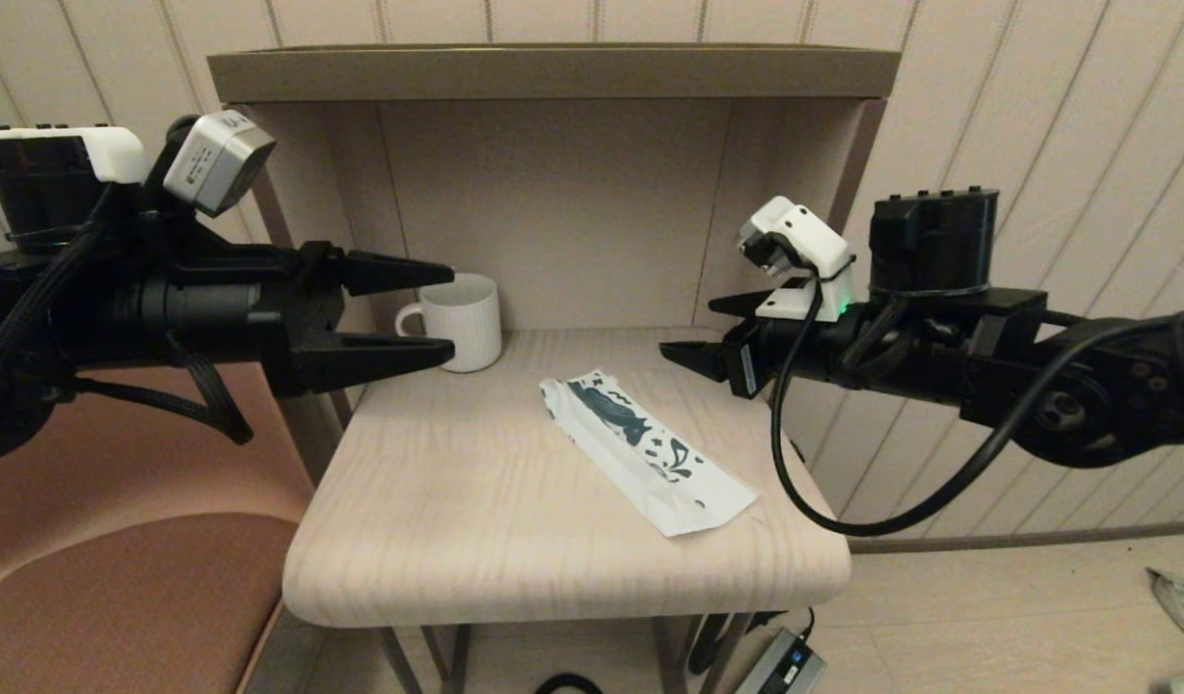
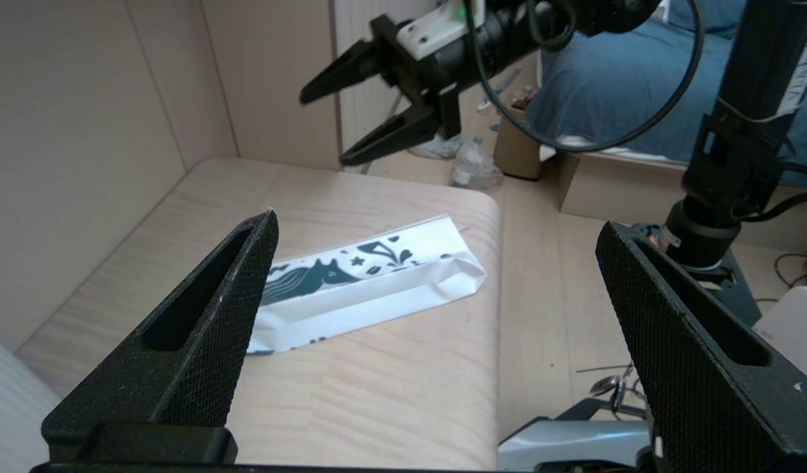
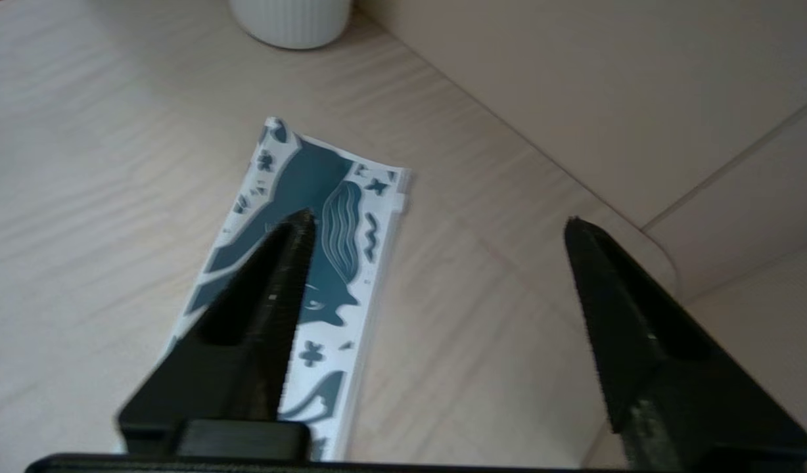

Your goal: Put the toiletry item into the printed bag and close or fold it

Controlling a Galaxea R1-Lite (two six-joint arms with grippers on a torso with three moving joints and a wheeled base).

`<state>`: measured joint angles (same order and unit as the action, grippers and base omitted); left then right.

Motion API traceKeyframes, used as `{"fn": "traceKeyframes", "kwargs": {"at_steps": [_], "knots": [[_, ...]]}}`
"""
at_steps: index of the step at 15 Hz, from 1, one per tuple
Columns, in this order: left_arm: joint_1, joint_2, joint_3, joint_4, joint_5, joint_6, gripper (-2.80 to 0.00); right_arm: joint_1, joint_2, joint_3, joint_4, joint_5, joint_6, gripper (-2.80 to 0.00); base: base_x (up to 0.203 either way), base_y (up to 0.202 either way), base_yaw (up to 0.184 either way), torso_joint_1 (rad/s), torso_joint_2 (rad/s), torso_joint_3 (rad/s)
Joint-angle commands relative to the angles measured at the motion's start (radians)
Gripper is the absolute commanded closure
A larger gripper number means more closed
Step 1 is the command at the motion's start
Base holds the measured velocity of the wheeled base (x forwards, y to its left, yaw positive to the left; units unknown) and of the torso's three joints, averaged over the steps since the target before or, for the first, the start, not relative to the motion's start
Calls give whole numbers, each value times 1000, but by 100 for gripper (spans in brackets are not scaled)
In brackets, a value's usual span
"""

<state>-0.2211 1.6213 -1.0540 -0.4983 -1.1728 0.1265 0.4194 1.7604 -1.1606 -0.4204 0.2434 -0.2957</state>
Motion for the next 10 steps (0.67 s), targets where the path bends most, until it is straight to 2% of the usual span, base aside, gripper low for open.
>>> {"fn": "traceKeyframes", "kwargs": {"at_steps": [1,2,6,10], "knots": [[-1,6,-1,-3,-7,1,-280,-5,-31,2,-1,1,0,0,0,0,0,0,0,0],[-2,6,0,-3,-8,1,0,-2,-55,9,4,1,2,0,0,0,0,0,0,0],[-9,-8,10,-2,-7,0,0,14,-142,30,68,2,5,0,0,0,0,0,0,0],[-9,-152,96,8,-7,-8,0,15,-245,64,117,-1,30,0,0,0,0,0,0,0]]}}
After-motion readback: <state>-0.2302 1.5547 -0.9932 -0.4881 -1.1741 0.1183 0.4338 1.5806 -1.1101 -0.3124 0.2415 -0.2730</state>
